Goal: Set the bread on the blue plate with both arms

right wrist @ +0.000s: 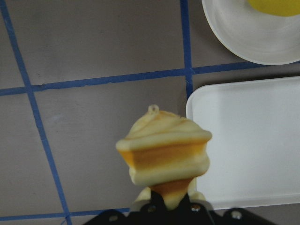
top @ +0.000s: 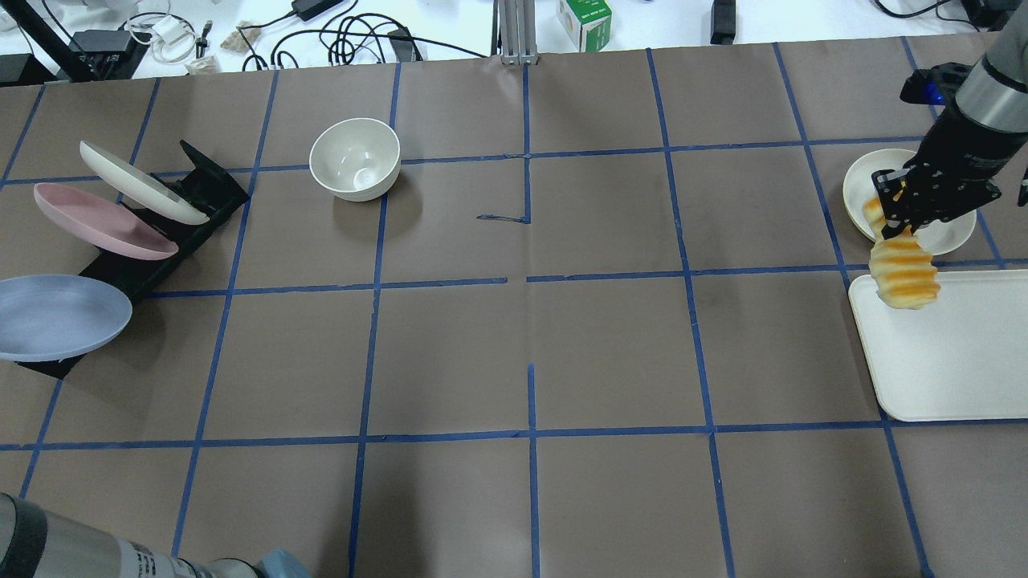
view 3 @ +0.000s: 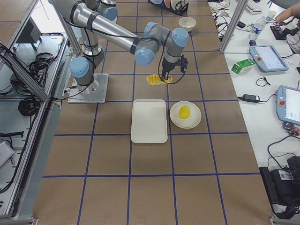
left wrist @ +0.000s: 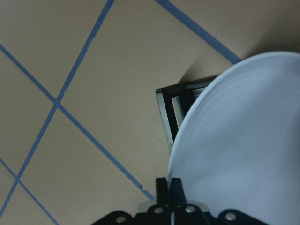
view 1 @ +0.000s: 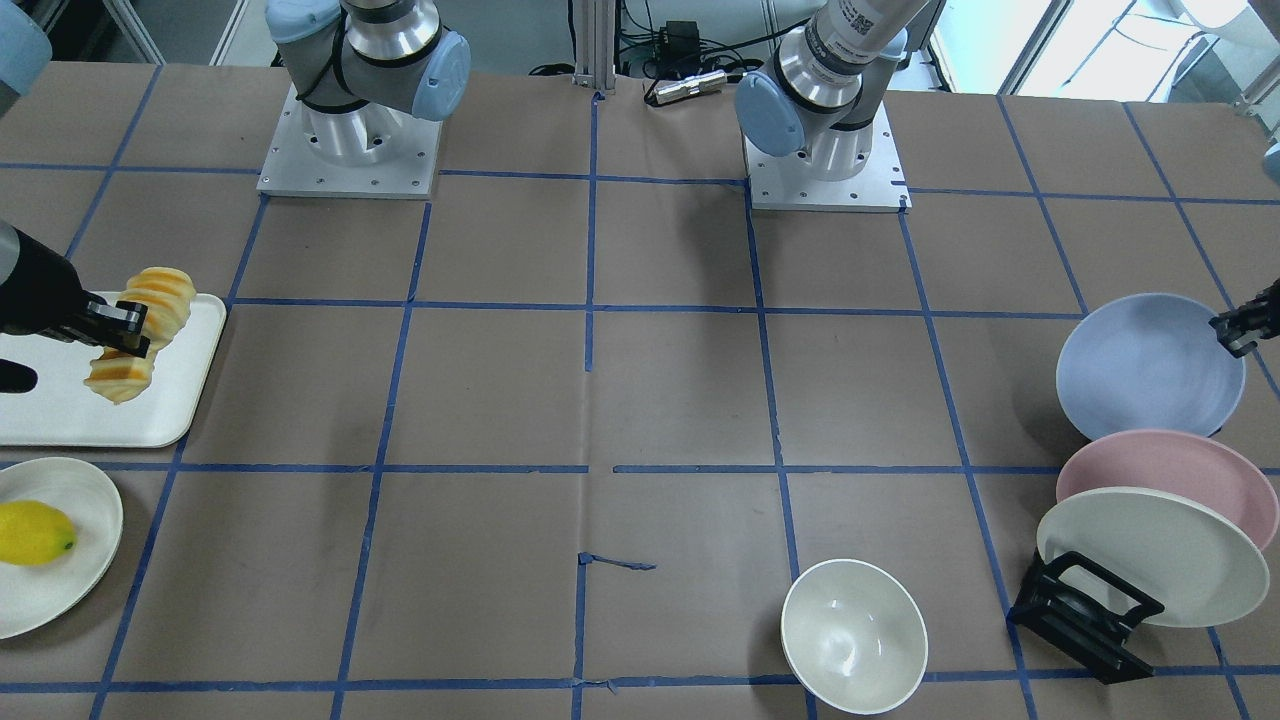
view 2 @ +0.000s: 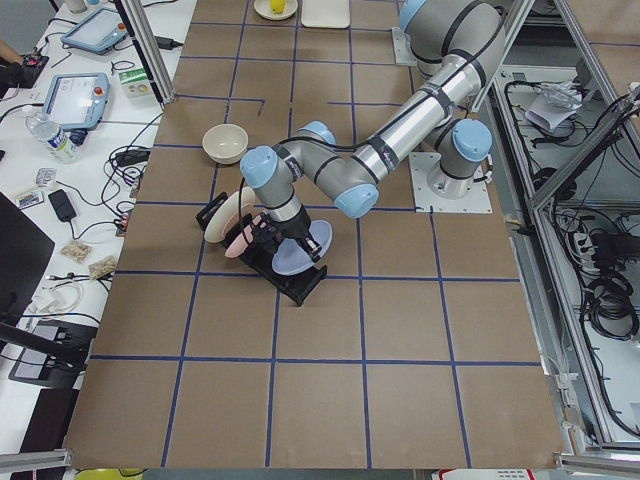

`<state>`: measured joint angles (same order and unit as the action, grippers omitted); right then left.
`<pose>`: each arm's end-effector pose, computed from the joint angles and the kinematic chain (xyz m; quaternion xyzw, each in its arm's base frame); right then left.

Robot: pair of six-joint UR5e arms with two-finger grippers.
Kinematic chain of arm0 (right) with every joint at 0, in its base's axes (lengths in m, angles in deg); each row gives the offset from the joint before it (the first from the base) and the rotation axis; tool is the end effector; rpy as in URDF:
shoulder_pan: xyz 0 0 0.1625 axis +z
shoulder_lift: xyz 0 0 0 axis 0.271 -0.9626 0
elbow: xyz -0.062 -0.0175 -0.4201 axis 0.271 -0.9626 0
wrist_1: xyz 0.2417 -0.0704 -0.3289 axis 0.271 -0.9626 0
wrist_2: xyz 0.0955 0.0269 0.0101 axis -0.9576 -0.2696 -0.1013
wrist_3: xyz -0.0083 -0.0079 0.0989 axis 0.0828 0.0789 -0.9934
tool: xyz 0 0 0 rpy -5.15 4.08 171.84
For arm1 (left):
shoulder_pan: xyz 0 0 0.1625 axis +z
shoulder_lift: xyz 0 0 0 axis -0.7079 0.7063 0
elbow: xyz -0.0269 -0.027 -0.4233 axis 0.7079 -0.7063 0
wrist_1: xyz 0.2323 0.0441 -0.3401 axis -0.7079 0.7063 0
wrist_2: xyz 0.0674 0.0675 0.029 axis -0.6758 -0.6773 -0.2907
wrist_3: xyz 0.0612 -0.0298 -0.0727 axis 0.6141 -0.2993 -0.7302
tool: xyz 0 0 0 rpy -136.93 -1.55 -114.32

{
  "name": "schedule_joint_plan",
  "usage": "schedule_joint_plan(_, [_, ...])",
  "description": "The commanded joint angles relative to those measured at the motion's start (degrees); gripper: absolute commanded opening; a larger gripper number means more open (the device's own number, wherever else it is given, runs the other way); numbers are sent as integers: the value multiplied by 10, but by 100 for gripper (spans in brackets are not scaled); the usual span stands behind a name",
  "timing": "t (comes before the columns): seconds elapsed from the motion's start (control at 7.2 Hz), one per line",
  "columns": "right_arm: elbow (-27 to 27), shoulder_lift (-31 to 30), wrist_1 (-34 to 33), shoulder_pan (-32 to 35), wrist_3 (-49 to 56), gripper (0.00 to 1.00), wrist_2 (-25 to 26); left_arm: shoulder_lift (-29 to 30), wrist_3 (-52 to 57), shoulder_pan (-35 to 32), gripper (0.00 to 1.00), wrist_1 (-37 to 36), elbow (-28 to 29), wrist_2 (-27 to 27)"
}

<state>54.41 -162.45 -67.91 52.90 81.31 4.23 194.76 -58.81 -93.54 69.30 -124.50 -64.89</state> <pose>-0.0692 -0.5370 0.3661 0.0531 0.9948 0.0847 0.0173 0.3250 -0.5056 0.3231 -0.2942 0.9266 0.1733 0.1578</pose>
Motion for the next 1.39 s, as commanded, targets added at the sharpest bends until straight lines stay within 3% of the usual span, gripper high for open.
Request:
schedule_joint_plan(0.0, [-16,-8,14,44,-40,0,-10,-30,43,2,0,127,15,0])
schedule_joint_plan(0.14, [-22,-19,29,63,-77,0,-12,-48,67,-1,0,207,13,40])
schedule_joint_plan(0.28, [-27,-23,33,88,-103,0,-25,-63,129,-2,0,224,3,155])
schedule_joint_plan(0.69, [-30,-25,33,163,-185,0,-28,-98,193,-64,0,221,-39,350])
schedule_joint_plan(0.83, [-30,-25,32,180,-189,0,-40,-112,189,-103,0,188,-63,378])
schedule_joint_plan(1.25, [-28,-16,25,254,-274,0,-49,-129,145,-243,0,-10,-129,455])
